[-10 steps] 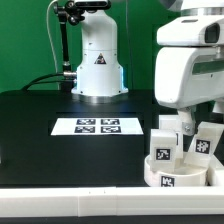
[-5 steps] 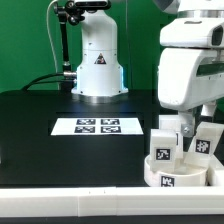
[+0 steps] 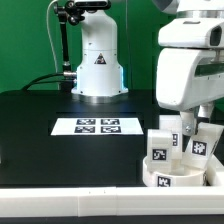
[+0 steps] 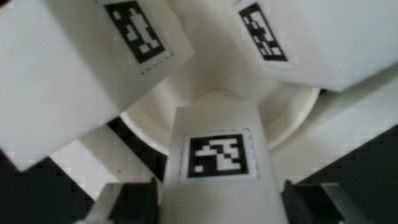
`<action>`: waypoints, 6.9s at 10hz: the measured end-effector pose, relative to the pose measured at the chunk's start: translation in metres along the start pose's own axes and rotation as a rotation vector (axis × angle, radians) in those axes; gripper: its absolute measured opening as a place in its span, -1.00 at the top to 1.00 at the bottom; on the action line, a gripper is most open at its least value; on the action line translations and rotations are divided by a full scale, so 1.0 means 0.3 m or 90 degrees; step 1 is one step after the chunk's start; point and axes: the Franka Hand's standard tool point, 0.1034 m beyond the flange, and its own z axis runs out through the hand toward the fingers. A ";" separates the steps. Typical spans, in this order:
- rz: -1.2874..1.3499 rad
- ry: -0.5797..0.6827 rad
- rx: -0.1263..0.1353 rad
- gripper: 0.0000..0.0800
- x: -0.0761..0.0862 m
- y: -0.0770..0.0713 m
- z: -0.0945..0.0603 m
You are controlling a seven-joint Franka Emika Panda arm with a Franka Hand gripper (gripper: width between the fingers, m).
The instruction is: Assemble stool
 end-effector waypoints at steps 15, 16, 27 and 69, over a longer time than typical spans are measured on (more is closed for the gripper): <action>0.882 0.026 0.010 0.15 0.027 -0.034 0.009; 0.936 0.027 0.010 0.15 0.033 -0.039 0.007; 1.512 -0.007 0.115 0.15 0.028 -0.029 0.011; -0.081 -0.033 0.005 -0.62 0.051 0.012 -0.058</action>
Offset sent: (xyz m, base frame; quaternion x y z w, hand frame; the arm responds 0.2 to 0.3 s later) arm 0.0000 0.0000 0.0000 0.0000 0.0000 0.1938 0.9810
